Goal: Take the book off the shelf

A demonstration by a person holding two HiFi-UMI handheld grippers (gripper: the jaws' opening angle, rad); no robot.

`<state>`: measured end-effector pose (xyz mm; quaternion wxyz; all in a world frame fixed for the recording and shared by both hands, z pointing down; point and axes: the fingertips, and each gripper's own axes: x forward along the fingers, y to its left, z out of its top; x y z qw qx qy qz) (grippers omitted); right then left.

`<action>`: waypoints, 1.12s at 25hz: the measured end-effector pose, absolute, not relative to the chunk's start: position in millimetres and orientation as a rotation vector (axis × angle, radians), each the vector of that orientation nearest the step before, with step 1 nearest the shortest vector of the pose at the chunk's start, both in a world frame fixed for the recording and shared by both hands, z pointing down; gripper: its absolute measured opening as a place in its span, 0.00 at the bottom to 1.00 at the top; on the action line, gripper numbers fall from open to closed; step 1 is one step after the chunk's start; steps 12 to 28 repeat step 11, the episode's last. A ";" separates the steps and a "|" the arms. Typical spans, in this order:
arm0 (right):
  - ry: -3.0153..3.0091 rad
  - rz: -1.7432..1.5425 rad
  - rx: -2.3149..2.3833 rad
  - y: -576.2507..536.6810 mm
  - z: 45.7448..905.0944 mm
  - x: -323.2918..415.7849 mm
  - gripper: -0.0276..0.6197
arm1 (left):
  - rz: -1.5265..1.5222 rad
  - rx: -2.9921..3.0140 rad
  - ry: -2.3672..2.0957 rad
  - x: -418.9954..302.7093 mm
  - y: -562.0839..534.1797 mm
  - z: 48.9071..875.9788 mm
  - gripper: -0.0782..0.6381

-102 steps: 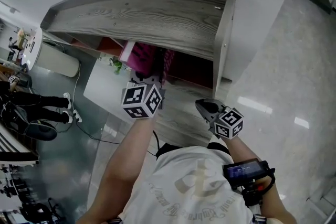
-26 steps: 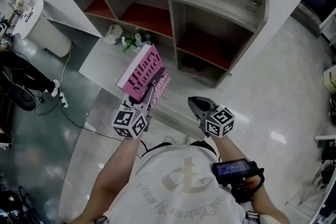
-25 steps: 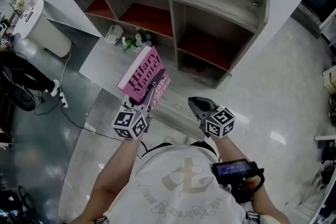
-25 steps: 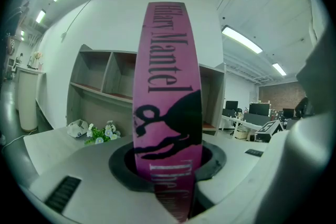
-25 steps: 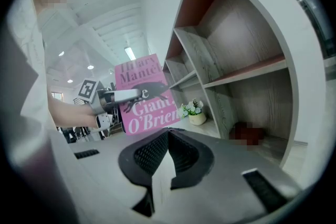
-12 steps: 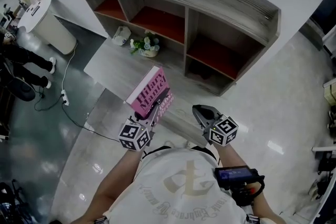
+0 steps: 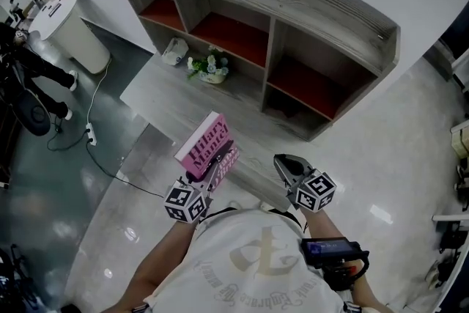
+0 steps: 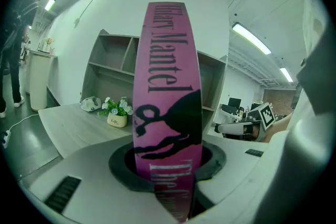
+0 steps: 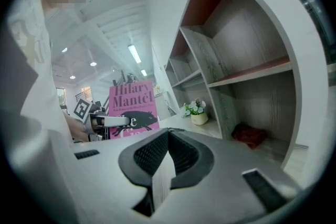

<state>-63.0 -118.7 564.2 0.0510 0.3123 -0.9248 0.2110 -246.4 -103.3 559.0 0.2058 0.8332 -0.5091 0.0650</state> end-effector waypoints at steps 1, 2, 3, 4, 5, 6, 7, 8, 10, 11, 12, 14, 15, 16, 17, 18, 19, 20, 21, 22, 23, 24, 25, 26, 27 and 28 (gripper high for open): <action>-2.815 0.640 0.950 -117.8 564.4 -63.2 0.05 | 0.179 2.324 -1.418 -245.5 -103.2 559.0 0.33; -2.815 0.639 0.948 -116.8 564.6 -63.8 0.05 | 0.177 2.328 -1.414 -244.5 -103.2 558.7 0.33; -2.815 0.636 0.946 -115.9 564.8 -64.6 0.05 | 0.176 2.333 -1.410 -243.5 -103.3 558.3 0.33; -2.814 0.634 0.943 -115.3 565.0 -65.5 0.05 | 0.175 2.337 -1.405 -242.7 -103.6 557.9 0.33; -2.814 0.631 0.940 -115.1 565.1 -66.1 0.05 | 0.174 2.341 -1.402 -242.1 -104.0 557.6 0.33; -2.814 0.628 0.939 -115.1 565.1 -66.3 0.05 | 0.172 2.343 -1.399 -241.5 -104.4 557.5 0.33; -2.814 0.627 0.938 -115.2 565.0 -66.3 0.05 | 0.171 2.344 -1.397 -240.9 -104.7 557.4 0.33; -2.815 0.628 0.938 -115.2 564.8 -66.1 0.05 | 0.170 2.344 -1.396 -240.4 -104.9 557.4 0.33; -2.815 0.629 0.938 -114.9 564.7 -65.6 0.05 | 0.169 2.342 -1.394 -239.7 -105.0 558.0 0.33; -2.816 0.629 0.938 -114.8 564.7 -65.3 0.05 | 0.168 2.340 -1.393 -239.4 -105.1 558.3 0.33; -2.816 0.629 0.938 -114.8 564.7 -65.3 0.05 | 0.168 2.340 -1.393 -239.4 -105.1 558.3 0.33; -2.816 0.629 0.938 -114.8 564.7 -65.3 0.05 | 0.168 2.340 -1.393 -239.4 -105.1 558.3 0.33; -2.816 0.629 0.938 -114.8 564.7 -65.3 0.05 | 0.168 2.340 -1.393 -239.4 -105.1 558.3 0.33; -2.816 0.629 0.938 -114.8 564.7 -65.3 0.05 | 0.168 2.340 -1.393 -239.4 -105.1 558.3 0.33; -2.816 0.629 0.938 -114.8 564.7 -65.3 0.05 | 0.168 2.340 -1.393 -239.4 -105.1 558.3 0.33; -2.816 0.629 0.938 -114.8 564.7 -65.3 0.05 | 0.168 2.340 -1.393 -239.4 -105.1 558.3 0.33; -2.816 0.629 0.938 -114.8 564.7 -65.3 0.05 | 0.168 2.340 -1.393 -239.4 -105.1 558.3 0.33; -2.816 0.629 0.938 -114.8 564.7 -65.3 0.05 | 0.168 2.340 -1.393 -239.4 -105.1 558.3 0.33; -2.816 0.629 0.938 -114.8 564.7 -65.3 0.05 | 0.168 2.340 -1.393 -239.4 -105.1 558.3 0.33; -2.816 0.629 0.938 -114.8 564.7 -65.3 0.05 | 0.168 2.340 -1.393 -239.4 -105.1 558.3 0.33; -2.816 0.629 0.938 -114.8 564.7 -65.3 0.05 | 0.168 2.340 -1.393 -239.4 -105.1 558.3 0.33; -2.816 0.629 0.938 -114.8 564.7 -65.3 0.05 | 0.168 2.340 -1.393 -239.4 -105.1 558.3 0.33; -2.816 0.629 0.938 -114.8 564.7 -65.3 0.05 | 0.168 2.340 -1.393 -239.4 -105.1 558.3 0.33; -2.816 0.629 0.938 -114.8 564.7 -65.3 0.05 | 0.168 2.340 -1.393 -239.4 -105.1 558.3 0.33; -2.816 0.629 0.938 -114.8 564.7 -65.3 0.05 | 0.168 2.340 -1.393 -239.4 -105.1 558.3 0.33; -2.816 0.629 0.938 -114.8 564.7 -65.3 0.05 | 0.168 2.340 -1.393 -239.4 -105.1 558.3 0.33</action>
